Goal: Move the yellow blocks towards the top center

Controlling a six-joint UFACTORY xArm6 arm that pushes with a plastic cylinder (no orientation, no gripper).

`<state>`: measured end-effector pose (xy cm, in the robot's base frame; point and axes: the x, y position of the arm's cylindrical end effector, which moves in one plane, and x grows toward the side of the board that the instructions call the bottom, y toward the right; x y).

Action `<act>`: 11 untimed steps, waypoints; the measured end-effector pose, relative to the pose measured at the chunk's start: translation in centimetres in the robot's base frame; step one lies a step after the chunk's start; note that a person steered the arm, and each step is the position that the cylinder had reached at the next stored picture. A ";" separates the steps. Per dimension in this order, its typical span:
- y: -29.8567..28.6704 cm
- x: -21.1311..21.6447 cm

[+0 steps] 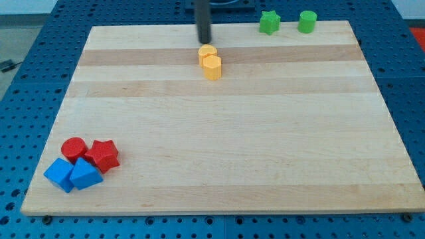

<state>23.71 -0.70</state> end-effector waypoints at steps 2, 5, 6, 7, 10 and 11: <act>5.3 6.9; -0.2 13.4; -0.6 11.6; -0.6 10.4; 2.8 24.4; 1.5 34.9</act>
